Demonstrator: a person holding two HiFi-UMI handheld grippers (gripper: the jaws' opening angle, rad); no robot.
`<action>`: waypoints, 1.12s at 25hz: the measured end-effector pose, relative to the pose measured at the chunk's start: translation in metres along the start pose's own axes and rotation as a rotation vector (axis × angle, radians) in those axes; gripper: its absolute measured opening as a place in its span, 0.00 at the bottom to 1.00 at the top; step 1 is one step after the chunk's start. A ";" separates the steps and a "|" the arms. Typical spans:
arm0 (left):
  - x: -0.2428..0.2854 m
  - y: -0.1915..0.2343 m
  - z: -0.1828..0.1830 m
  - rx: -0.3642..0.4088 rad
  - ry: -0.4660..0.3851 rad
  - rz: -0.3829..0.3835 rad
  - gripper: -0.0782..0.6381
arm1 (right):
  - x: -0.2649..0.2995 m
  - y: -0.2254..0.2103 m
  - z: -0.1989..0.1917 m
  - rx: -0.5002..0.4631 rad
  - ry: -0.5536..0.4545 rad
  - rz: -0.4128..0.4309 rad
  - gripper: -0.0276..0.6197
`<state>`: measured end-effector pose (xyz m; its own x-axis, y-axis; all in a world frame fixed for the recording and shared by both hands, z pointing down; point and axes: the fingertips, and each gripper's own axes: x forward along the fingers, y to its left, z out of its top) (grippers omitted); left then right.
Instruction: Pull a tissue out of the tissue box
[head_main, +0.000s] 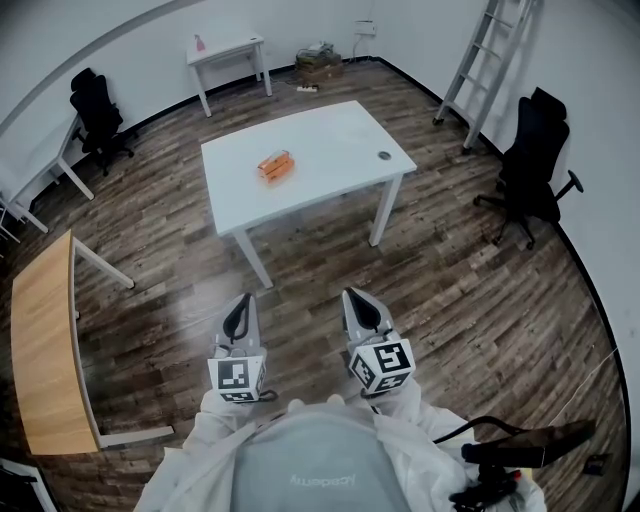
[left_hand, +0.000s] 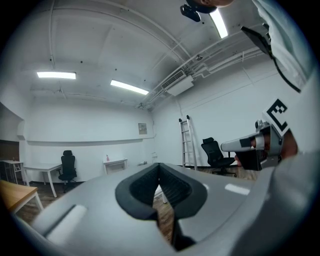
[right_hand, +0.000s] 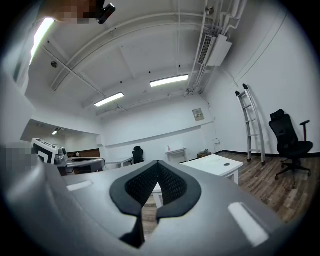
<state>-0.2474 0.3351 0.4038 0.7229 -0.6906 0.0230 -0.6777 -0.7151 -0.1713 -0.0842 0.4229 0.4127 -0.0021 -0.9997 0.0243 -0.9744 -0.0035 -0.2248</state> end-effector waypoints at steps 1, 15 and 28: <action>0.000 -0.001 0.000 0.001 0.000 0.002 0.11 | -0.001 -0.001 0.000 0.000 0.000 0.002 0.04; 0.003 -0.044 0.008 0.024 0.020 -0.016 0.11 | -0.024 -0.025 0.000 0.027 0.004 0.020 0.05; 0.023 -0.040 0.007 0.029 0.003 -0.011 0.11 | -0.010 -0.041 0.001 0.021 -0.004 0.008 0.04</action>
<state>-0.2027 0.3482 0.4045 0.7298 -0.6831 0.0276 -0.6656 -0.7192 -0.1994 -0.0439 0.4335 0.4203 -0.0086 -0.9998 0.0187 -0.9694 0.0037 -0.2453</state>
